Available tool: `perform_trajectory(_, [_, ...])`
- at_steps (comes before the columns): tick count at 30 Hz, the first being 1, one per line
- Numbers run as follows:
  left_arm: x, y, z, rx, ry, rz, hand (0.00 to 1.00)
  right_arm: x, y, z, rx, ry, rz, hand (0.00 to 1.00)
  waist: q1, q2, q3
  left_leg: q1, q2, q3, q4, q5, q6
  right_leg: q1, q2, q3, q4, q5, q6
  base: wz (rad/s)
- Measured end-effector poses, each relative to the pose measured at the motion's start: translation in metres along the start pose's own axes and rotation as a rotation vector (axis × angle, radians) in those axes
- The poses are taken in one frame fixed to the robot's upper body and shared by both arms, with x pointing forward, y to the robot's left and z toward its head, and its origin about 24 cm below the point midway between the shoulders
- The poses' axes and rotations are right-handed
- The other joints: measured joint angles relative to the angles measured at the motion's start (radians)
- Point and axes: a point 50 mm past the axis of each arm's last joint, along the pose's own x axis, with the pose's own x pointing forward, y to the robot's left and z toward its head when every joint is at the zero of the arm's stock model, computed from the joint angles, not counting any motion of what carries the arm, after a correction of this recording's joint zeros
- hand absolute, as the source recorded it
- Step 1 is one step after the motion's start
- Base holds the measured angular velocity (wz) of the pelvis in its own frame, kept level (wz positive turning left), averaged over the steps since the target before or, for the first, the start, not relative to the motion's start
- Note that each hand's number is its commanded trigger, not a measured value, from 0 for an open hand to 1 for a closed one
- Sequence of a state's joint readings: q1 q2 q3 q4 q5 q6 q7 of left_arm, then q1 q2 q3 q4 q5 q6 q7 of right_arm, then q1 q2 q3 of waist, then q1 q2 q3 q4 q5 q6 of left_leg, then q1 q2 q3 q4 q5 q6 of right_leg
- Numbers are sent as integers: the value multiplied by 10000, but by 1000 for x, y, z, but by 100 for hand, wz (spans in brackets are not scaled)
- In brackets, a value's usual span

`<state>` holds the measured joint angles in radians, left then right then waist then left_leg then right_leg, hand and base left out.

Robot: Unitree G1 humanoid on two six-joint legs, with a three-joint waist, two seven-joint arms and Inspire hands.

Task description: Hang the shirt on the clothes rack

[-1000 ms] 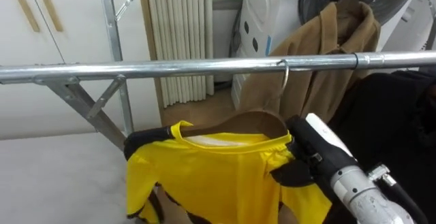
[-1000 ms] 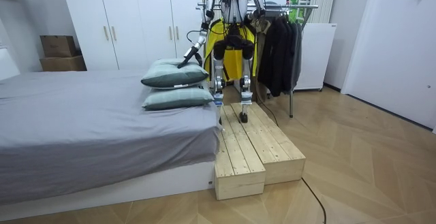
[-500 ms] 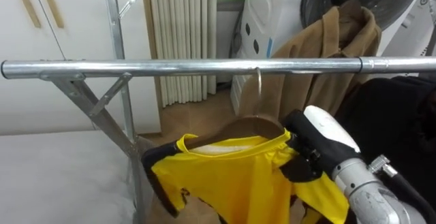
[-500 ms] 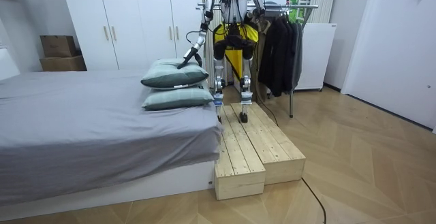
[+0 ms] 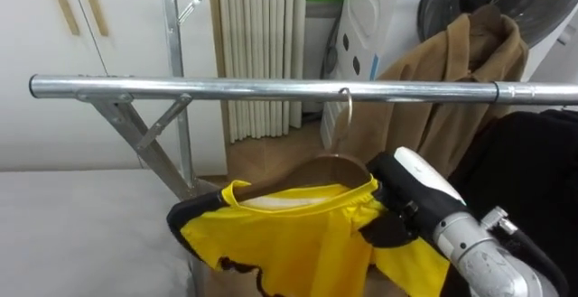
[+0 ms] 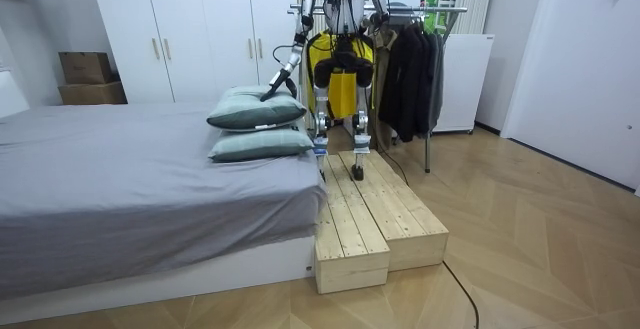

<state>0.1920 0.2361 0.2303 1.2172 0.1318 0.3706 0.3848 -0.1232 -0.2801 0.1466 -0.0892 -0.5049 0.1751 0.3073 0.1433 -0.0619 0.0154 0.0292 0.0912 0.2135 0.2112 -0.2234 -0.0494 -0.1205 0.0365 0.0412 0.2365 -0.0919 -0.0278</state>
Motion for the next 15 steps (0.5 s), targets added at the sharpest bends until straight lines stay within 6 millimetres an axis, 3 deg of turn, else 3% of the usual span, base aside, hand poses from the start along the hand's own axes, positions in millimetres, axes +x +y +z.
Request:
perform_trajectory(9, [-1, 1, 5, -88, -231, 84, 0, 8, 10, -15, 421, 599, 561, 100, 112, -3, 3, -16, -2, -134, -80, 27, -18, 84, -17, -164, -141, -2, 0, 4])
perform_trajectory(15, [-1, 2, 9, -138, -404, 116, 0, 8, 10, -16, 441, 606, 571, 100, 304, -5, 3, -13, -5, -161, -103, 28, -17, 100, -26, -193, -171, -3, 1, 1])
